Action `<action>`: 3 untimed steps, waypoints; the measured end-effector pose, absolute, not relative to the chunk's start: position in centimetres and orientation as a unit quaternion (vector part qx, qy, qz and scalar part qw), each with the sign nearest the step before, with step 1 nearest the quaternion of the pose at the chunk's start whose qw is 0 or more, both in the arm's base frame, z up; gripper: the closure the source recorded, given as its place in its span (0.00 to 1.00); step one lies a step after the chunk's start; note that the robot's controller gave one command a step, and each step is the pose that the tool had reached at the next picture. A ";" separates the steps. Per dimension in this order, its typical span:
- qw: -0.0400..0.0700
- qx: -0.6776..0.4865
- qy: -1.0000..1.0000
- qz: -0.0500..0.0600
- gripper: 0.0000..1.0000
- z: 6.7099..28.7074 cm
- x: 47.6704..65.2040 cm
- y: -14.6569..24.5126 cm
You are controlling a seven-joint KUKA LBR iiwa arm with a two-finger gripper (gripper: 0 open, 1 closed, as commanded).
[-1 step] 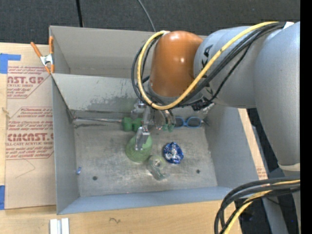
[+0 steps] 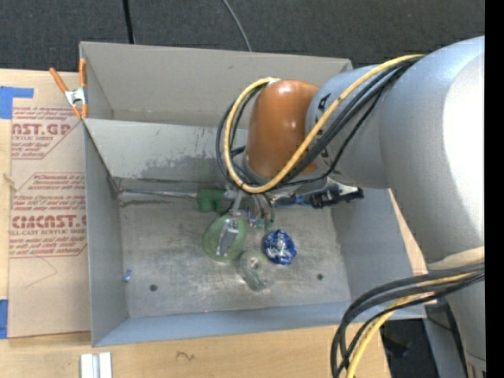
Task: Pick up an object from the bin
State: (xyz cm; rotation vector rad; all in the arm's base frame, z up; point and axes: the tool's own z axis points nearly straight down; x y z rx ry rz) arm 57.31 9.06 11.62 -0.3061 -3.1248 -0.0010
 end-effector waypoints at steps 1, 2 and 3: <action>0.001 0.047 -0.999 0.000 0.00 10.8 50.8 7.7; 0.000 0.047 -0.999 -0.001 1.00 11.0 50.9 7.8; -0.005 0.051 -0.999 0.000 1.00 26.2 50.6 7.5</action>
Offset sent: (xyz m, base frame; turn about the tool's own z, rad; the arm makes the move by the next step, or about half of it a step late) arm -0.0641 -0.0137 -0.0076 -0.2887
